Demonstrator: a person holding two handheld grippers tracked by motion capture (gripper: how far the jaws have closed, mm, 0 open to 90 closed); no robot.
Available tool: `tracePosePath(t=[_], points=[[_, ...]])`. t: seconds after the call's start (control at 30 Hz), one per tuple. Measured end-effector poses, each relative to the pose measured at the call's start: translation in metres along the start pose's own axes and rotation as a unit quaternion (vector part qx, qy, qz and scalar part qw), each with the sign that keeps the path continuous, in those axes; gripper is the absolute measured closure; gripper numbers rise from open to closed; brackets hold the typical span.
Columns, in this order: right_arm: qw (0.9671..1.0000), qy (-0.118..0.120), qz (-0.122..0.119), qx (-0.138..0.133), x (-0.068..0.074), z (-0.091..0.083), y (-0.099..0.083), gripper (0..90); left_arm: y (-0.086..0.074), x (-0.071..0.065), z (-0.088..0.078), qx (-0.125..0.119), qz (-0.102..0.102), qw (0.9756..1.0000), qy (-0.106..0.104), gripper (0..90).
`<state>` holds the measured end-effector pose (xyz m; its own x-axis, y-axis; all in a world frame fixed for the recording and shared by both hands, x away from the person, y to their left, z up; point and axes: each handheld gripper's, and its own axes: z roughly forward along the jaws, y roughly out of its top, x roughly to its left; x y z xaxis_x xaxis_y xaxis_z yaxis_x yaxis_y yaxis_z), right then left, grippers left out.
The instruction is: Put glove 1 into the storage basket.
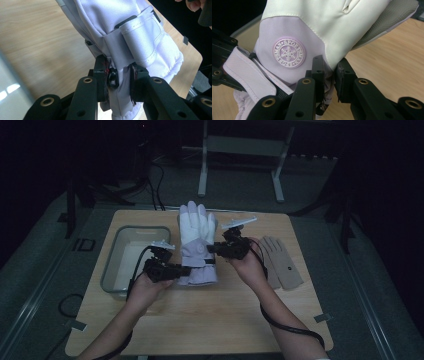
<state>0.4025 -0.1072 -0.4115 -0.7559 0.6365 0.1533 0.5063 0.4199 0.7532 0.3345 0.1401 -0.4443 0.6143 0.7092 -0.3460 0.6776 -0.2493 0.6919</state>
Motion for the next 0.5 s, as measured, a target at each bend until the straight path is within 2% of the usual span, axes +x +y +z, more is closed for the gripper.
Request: tracePosePath(t=[0.1, 0.27, 0.33, 0.5], points=[[1.0000, 0.004, -0.006, -0.002, 0.006, 0.008, 0.012, 79.1, 0.001, 0.008, -0.010, -0.001, -0.004, 1.0000, 0.006, 72.6], [0.9999, 0.012, -0.006, -0.002, 0.015, 0.023, 0.027, 79.1, 0.002, 0.021, -0.027, 0.000, 0.001, 0.9997, 0.023, 72.6], [0.9999, 0.013, -0.008, -0.002, 0.018, 0.025, 0.030, 79.2, 0.002, 0.025, -0.031, 0.000, 0.000, 0.9997, 0.025, 72.6], [0.9996, 0.023, -0.017, -0.001, 0.033, 0.043, 0.047, 79.3, -0.003, 0.041, -0.051, 0.001, -0.008, 0.9995, 0.030, 72.5]])
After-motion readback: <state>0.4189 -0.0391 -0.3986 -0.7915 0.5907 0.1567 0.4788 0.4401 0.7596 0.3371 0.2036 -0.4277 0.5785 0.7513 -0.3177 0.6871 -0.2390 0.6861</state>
